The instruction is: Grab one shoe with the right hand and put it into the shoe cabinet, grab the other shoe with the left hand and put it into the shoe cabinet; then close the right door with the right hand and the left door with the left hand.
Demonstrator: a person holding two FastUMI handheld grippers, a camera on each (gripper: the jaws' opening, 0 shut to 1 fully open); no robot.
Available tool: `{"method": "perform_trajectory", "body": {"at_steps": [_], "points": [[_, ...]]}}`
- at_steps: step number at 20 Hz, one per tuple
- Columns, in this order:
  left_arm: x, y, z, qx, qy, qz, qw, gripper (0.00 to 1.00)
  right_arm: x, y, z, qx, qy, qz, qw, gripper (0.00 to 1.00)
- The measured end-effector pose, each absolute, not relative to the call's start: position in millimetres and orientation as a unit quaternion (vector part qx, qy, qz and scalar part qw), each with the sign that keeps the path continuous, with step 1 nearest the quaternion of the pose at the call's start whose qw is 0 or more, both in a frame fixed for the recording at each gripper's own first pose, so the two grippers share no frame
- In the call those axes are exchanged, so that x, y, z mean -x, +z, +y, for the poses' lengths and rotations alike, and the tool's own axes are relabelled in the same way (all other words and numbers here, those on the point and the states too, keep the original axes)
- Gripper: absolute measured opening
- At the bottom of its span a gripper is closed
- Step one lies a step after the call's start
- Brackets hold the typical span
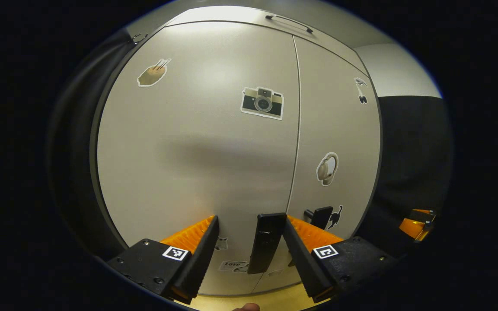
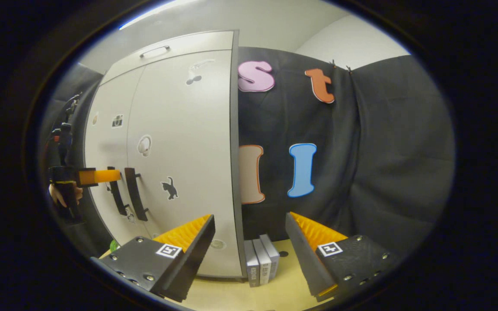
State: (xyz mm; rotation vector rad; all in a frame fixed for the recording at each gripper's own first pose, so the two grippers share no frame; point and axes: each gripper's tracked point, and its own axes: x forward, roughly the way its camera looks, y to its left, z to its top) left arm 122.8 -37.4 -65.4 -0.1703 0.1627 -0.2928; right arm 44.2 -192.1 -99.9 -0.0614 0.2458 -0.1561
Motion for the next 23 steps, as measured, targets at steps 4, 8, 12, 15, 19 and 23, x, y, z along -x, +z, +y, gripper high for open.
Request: {"method": "perform_trajectory", "body": {"at_steps": [4, 8, 12, 15, 19, 23], "points": [[-118, -62, -36, 0.085, -0.135, 0.082, 0.984, 0.9, -38, -97, -184, 0.029, -0.067, 0.123, 0.99, 0.99], [-88, -35, -31, 0.091, -0.123, 0.067, 0.986, 0.86, -28, -79, -175, 0.03, -0.056, 0.115, 0.991, 0.99], [-39, 7, -21, 0.087, -0.103, 0.05, 0.99, 0.86, -15, -26, -166, 0.02, -0.045, 0.083, 0.995, 0.98], [-1, 43, -18, 0.061, -0.082, 0.012, 0.995, 0.86, -5, 21, -159, 0.011, -0.03, 0.049, 0.998, 0.97], [38, 68, -21, 0.051, -0.056, -0.008, 0.997, 0.83, 11, 50, -145, -0.004, 0.0, 0.034, 0.999, 0.98], [60, 77, -24, 0.044, -0.038, -0.02, 0.998, 0.86, 22, 52, -146, 0.002, 0.014, 0.033, 0.999, 0.98]]}}
